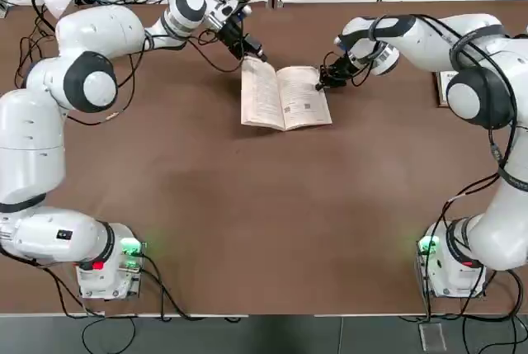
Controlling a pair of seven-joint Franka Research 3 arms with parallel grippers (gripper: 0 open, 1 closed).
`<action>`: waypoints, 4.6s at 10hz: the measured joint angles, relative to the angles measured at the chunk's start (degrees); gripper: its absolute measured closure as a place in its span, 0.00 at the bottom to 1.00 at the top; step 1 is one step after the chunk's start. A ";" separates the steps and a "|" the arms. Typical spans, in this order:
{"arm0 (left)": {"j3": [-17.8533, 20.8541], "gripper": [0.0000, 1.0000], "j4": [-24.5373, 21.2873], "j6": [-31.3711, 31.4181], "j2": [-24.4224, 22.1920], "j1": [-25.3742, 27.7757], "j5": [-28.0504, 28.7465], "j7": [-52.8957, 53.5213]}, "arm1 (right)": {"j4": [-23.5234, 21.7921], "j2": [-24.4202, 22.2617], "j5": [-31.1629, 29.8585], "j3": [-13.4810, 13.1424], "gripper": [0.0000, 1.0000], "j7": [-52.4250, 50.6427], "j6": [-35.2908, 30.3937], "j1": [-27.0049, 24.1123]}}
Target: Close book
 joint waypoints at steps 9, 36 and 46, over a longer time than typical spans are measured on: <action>-2.24 0.01 0.02 -0.82 -1.02 -0.04 0.00 -7.13 | 0.00 0.00 0.00 -0.03 0.99 0.00 0.02 0.00; -5.38 0.00 0.03 3.18 -1.67 -2.98 -0.01 -21.48 | 0.00 0.00 0.00 -0.28 0.99 0.00 0.12 -0.01; -4.76 0.00 0.46 3.40 -5.80 -2.01 9.43 -22.60 | 0.72 -0.14 0.15 -0.79 0.99 2.46 -1.55 -0.74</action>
